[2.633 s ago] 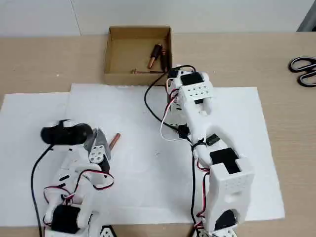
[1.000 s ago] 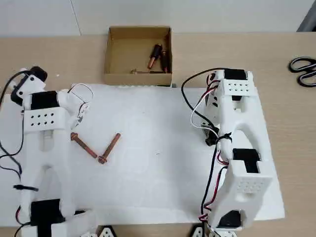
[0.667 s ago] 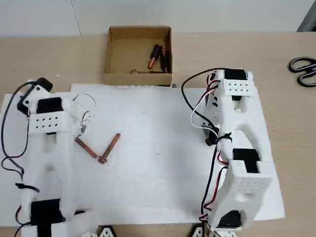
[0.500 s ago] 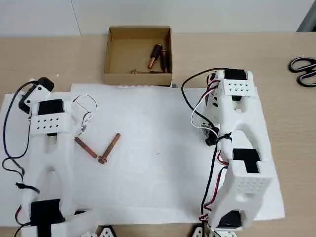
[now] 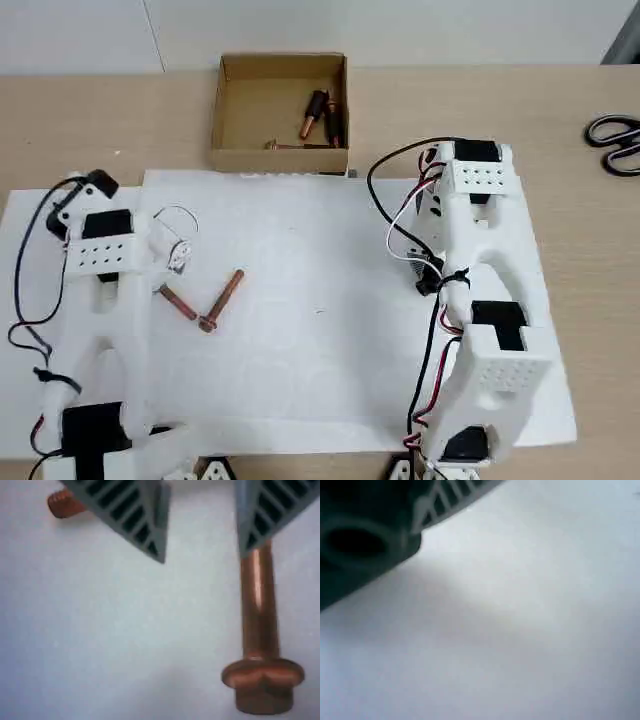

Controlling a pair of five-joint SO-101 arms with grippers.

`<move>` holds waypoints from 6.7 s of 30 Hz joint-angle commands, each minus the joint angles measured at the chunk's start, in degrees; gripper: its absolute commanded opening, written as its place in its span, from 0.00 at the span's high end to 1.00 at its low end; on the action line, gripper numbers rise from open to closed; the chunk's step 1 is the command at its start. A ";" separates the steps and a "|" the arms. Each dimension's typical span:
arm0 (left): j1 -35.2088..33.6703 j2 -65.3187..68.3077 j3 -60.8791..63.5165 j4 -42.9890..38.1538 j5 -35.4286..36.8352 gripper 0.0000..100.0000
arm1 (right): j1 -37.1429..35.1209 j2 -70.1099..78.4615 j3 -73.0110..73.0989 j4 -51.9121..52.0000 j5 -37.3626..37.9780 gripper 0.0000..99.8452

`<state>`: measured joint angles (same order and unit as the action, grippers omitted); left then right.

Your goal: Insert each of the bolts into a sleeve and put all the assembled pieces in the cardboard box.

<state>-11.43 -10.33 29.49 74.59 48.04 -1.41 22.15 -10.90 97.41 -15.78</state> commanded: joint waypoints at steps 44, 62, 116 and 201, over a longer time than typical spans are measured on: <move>-5.80 10.37 5.41 -14.77 -5.36 0.90 | 0.48 -3.91 -2.37 0.92 0.53 1.00; -4.13 12.66 -7.16 -5.45 -4.31 1.00 | 0.13 -4.44 -2.64 1.01 0.70 1.00; 24.88 -92.92 35.03 -2.55 -27.87 1.00 | -33.01 -104.66 72.18 -23.78 16.35 1.00; 35.60 -93.36 49.80 -36.31 -17.23 1.00 | -42.07 -126.11 97.05 -63.43 25.93 1.00</move>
<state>24.35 -103.25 79.43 39.78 30.37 -43.25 -103.03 90.37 35.08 9.71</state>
